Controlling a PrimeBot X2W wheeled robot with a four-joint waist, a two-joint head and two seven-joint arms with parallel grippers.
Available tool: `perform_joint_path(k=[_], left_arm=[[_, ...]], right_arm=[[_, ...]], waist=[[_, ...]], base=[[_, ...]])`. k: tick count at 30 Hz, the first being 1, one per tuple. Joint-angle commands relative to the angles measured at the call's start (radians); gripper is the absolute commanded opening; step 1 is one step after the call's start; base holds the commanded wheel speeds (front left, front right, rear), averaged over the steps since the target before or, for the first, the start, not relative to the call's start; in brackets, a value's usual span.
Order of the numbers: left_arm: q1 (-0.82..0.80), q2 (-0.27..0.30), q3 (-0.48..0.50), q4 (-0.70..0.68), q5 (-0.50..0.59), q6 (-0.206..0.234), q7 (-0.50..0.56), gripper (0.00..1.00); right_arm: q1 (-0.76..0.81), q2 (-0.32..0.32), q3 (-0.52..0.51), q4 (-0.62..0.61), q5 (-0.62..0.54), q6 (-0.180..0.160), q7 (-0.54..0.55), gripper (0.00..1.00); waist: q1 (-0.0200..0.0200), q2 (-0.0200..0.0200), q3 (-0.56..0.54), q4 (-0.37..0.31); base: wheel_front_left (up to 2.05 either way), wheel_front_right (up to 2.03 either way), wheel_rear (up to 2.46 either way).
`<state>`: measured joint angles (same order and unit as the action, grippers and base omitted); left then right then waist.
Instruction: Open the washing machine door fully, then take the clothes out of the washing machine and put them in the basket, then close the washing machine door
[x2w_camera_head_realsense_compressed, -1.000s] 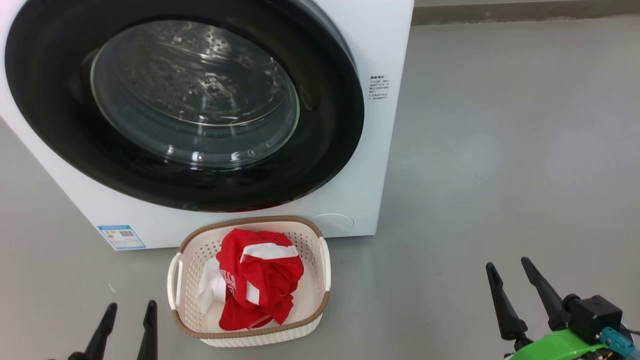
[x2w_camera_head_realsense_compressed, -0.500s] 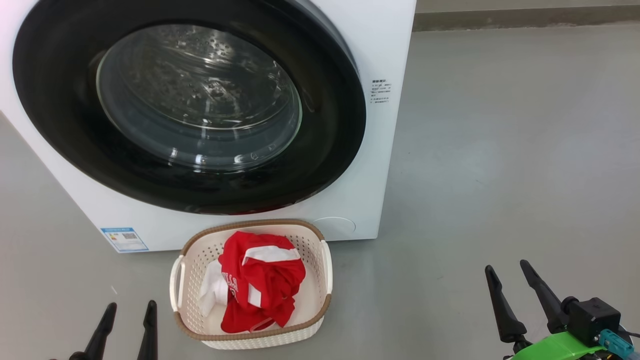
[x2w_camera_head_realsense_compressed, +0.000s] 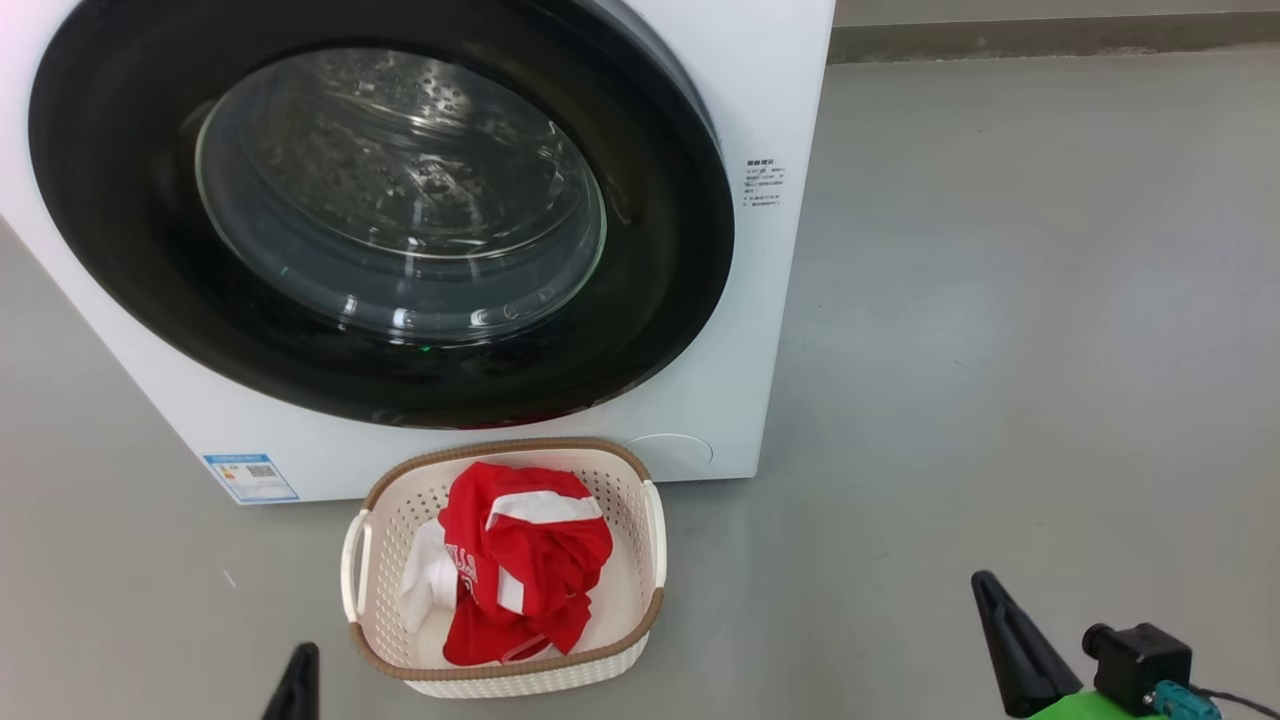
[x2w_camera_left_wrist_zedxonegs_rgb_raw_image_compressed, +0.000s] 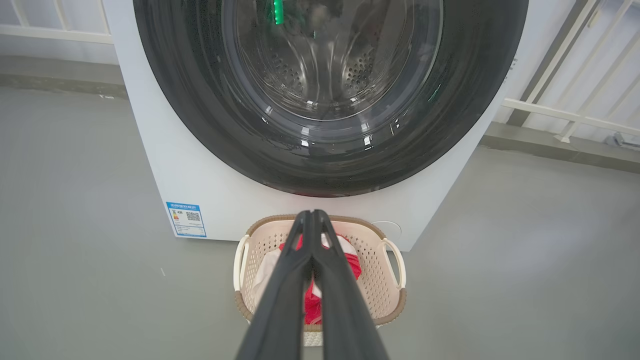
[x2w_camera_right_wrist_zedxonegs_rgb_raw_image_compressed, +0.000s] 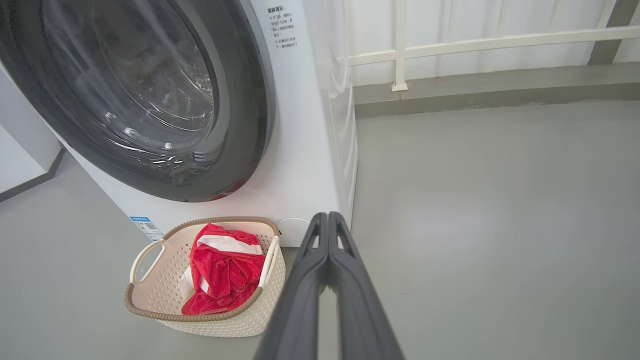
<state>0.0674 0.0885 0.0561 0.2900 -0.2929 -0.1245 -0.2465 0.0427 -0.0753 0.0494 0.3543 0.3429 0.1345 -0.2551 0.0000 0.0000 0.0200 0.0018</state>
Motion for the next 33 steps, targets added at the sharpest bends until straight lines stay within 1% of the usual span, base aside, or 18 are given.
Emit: perform_joint_path(k=[1, 5, 9, 14, 33], left_arm=[[0.0, -0.004, 0.0, 0.006, -0.003, 0.0, 0.001, 0.0], [-0.004, -0.015, -0.001, 0.025, -0.027, 0.0, 0.008, 0.0], [-0.008, -0.016, 0.001, 0.021, -0.07, 0.0, 0.02, 0.0], [-0.015, -0.017, 0.003, 0.019, -0.122, -0.001, 0.034, 0.0], [-0.043, -0.02, 0.012, 0.009, -0.322, -0.002, 0.088, 0.0]], right_arm=[[0.0, 0.002, 0.0, 0.006, 0.003, 0.0, 0.001, 0.0], [-0.003, 0.009, -0.003, 0.023, 0.027, 0.0, 0.007, 0.0], [-0.006, 0.009, -0.007, 0.018, 0.068, 0.0, 0.018, 0.0], [-0.013, 0.009, -0.013, 0.013, 0.119, 0.0, 0.032, 0.0], [-0.036, 0.01, -0.035, -0.007, 0.314, -0.001, 0.086, 0.0]], waist=[[0.0, 0.0, 0.0, 0.0], [0.0002, 0.0, 0.0, 0.0], [0.0024, 0.0, -0.003, 0.0], [0.0002, 0.0, -0.002, 0.0], [0.0, 0.0, -0.004, 0.0]], base=[[0.0, 0.0, 0.0], [0.0, 0.0, 0.0], [0.0, 0.0, 0.0], [0.0, 0.0, 0.0], [0.0, 0.0, 0.0]])
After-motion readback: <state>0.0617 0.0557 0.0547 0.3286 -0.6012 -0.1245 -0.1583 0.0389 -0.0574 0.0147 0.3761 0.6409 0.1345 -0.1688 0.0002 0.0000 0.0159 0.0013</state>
